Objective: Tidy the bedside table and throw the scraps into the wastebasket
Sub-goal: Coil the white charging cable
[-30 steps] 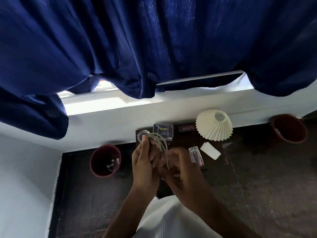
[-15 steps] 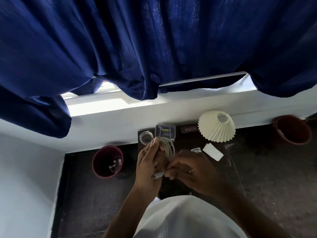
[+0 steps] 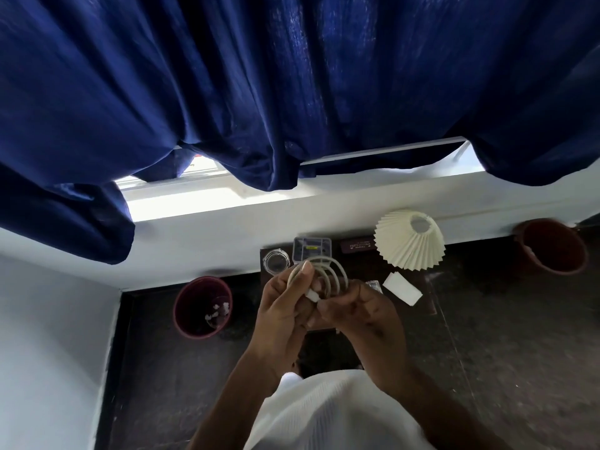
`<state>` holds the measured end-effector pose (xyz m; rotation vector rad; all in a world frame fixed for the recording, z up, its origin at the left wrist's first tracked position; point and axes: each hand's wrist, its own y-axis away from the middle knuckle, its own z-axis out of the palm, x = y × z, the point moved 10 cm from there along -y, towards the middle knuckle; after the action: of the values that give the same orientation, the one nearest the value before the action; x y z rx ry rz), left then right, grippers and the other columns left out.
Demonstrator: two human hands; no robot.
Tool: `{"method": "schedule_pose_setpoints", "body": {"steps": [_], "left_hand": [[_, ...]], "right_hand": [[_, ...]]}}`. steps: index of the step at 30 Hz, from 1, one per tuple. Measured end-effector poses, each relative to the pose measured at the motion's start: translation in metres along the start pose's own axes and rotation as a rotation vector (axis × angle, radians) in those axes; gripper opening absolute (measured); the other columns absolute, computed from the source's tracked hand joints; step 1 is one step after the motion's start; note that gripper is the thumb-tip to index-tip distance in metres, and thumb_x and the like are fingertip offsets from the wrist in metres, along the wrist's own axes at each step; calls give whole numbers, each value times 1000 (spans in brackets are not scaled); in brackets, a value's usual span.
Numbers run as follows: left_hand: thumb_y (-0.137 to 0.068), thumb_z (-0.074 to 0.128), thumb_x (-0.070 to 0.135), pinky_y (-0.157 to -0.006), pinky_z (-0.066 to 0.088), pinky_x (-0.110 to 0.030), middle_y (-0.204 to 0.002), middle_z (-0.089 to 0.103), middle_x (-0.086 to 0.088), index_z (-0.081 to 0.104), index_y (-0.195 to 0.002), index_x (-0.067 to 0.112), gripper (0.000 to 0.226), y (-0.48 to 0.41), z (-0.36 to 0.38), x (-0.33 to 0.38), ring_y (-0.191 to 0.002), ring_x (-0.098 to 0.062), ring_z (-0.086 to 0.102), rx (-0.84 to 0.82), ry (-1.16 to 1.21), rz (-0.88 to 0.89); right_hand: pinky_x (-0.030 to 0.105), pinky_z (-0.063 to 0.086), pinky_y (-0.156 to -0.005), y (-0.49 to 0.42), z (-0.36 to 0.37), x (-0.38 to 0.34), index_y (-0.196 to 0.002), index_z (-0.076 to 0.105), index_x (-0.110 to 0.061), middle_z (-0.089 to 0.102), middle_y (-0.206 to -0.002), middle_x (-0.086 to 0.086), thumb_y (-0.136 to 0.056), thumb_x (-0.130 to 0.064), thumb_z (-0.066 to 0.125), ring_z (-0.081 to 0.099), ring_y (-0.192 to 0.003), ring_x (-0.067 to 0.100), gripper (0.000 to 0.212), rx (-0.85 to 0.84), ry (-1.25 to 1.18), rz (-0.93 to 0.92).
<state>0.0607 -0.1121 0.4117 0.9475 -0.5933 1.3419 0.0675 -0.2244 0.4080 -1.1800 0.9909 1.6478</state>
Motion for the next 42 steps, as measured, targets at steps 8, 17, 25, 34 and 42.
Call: {"method": "schedule_pose_setpoints", "body": {"steps": [8, 17, 25, 34, 42], "left_hand": [[-95, 59, 41, -49, 44, -19, -63, 63, -2, 65, -73, 8, 40, 0, -9, 6, -51, -7, 55, 161, -375, 191], [-98, 55, 36, -65, 55, -24, -86, 73, 13, 67, -98, 30, 14, 20, 2, 17, -77, -10, 71, 297, -802, 433], [-94, 53, 43, -90, 52, -62, -108, 66, 0, 71, -89, 23, 28, 12, -15, -9, -105, -40, 62, 367, -520, 151], [-104, 49, 9, -84, 54, -53, -96, 71, -24, 70, -100, 3, 22, 4, -46, -46, -89, -33, 66, 400, -371, -152], [-105, 46, 10, -98, 46, -66, -109, 65, -37, 62, -116, -13, 30, 8, -62, -52, -98, -40, 60, 411, -240, -220]], "right_hand": [[27, 61, -73, 3, -13, 5, -83, 72, -12, 78, -82, 6, -78, -23, 76, 76, -80, 21, 13, 171, 112, 53], [26, 58, -60, 1, -29, 5, -92, 55, -12, 73, -79, 8, -73, -6, 83, 73, -73, 21, 35, 322, 83, 77], [31, 62, -70, 0, -29, 22, -103, 61, -25, 76, -90, -2, -67, -16, 89, 75, -82, 14, 47, 205, 268, 176], [25, 61, -79, 0, -17, 35, -113, 63, -23, 76, -101, -4, -67, -25, 91, 73, -90, 8, 54, -9, 378, 231], [26, 61, -76, 4, -19, 50, -112, 68, -23, 76, -107, 4, -89, -28, 67, 75, -96, 17, 23, 47, 139, 357]]}}
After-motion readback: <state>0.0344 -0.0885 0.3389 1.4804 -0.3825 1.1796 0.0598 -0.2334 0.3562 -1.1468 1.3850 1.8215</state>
